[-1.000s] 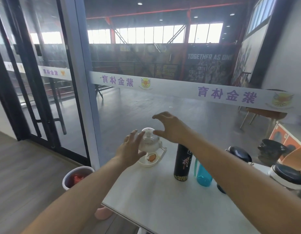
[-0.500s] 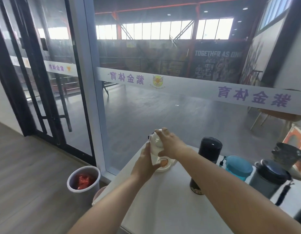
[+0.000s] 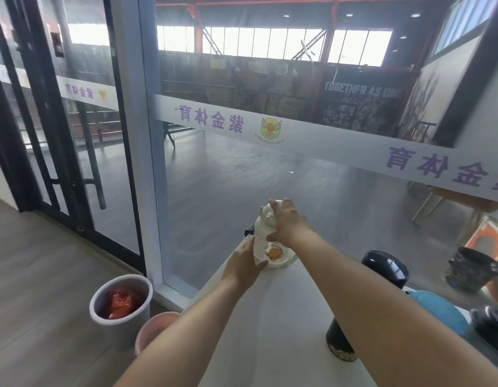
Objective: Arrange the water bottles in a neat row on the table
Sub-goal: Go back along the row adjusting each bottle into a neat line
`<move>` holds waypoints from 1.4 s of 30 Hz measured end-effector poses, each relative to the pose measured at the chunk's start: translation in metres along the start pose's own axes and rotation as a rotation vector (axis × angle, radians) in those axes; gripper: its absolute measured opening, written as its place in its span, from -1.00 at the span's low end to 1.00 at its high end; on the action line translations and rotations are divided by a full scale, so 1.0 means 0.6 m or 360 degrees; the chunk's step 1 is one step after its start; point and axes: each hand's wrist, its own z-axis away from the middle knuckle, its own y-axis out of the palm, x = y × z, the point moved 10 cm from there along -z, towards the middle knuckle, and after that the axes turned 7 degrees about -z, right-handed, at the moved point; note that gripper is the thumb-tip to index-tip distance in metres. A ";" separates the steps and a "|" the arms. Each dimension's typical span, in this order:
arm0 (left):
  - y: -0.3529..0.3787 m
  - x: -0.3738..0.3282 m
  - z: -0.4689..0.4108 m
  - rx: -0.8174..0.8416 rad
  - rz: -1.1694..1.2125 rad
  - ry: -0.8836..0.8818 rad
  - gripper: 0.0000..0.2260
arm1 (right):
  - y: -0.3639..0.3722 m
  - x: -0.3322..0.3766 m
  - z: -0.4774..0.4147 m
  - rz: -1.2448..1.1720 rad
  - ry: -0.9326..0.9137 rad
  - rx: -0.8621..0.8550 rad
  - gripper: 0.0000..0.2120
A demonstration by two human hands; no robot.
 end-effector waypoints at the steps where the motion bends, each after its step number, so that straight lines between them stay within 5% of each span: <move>1: 0.004 0.003 -0.009 0.0016 0.0020 -0.0012 -0.38 | 0.000 -0.002 -0.009 0.0001 0.0008 -0.0004 -0.08; 22: 0.025 0.037 -0.090 0.0059 0.0041 -0.0011 -0.27 | 0.017 -0.028 -0.090 0.0031 0.0012 -0.0038 -0.08; 28: 0.001 0.024 -0.081 0.0084 0.0001 0.0035 -0.23 | 0.006 -0.026 -0.067 0.0154 0.0118 0.0175 0.03; 30: -0.024 0.006 -0.072 0.0025 -0.0012 0.0086 -0.30 | -0.031 -0.016 -0.053 0.0226 0.0119 0.0125 -0.11; 35: -0.097 -0.062 -0.035 -0.0170 -0.0050 0.0193 -0.67 | -0.161 0.001 -0.004 0.0225 0.0046 -0.0070 -0.80; 38: -0.129 -0.140 0.010 -0.0233 -0.0109 0.0365 -0.92 | -0.218 -0.021 0.054 0.0205 0.0078 -0.0001 -0.82; 42: -0.128 -0.215 0.073 -0.0110 -0.0085 0.0370 -0.86 | -0.240 -0.042 0.166 0.0248 0.0064 0.0241 -0.71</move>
